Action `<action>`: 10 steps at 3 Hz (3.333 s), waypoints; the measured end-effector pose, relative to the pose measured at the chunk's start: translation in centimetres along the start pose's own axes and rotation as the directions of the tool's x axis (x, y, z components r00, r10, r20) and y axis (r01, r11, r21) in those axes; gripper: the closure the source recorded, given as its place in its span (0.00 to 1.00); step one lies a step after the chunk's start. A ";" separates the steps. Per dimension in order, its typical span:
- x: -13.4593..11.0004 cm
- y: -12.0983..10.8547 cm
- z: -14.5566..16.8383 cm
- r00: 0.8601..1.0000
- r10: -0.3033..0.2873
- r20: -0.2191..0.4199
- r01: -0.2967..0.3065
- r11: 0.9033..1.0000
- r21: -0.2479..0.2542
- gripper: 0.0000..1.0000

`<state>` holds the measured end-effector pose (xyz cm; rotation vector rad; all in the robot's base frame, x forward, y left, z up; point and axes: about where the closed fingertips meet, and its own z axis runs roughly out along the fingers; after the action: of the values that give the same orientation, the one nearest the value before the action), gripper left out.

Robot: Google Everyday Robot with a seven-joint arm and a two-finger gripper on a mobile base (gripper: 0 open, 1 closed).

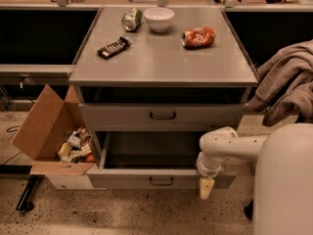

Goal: Open middle drawer

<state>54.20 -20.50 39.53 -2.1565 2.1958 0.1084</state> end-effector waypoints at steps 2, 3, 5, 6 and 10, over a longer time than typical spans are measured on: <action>-0.4 2.6 -0.2 0.999 -0.041 -0.019 0.041 0.998 -0.041 0.00; -0.4 4.5 -0.8 0.998 -0.059 -0.034 0.057 0.996 -0.071 0.09; 0.5 6.2 -0.7 0.998 -0.064 -0.024 0.061 0.993 -0.105 0.48; 0.6 6.3 -0.9 0.997 -0.068 -0.023 0.065 0.993 -0.102 0.80; 0.5 5.7 -0.9 0.996 -0.088 0.009 0.089 0.992 -0.085 1.00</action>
Offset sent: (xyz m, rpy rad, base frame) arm -0.0469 0.0090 0.0100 -0.0384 0.0648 0.0885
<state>48.48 -20.98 40.37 -2.2910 2.1263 0.2061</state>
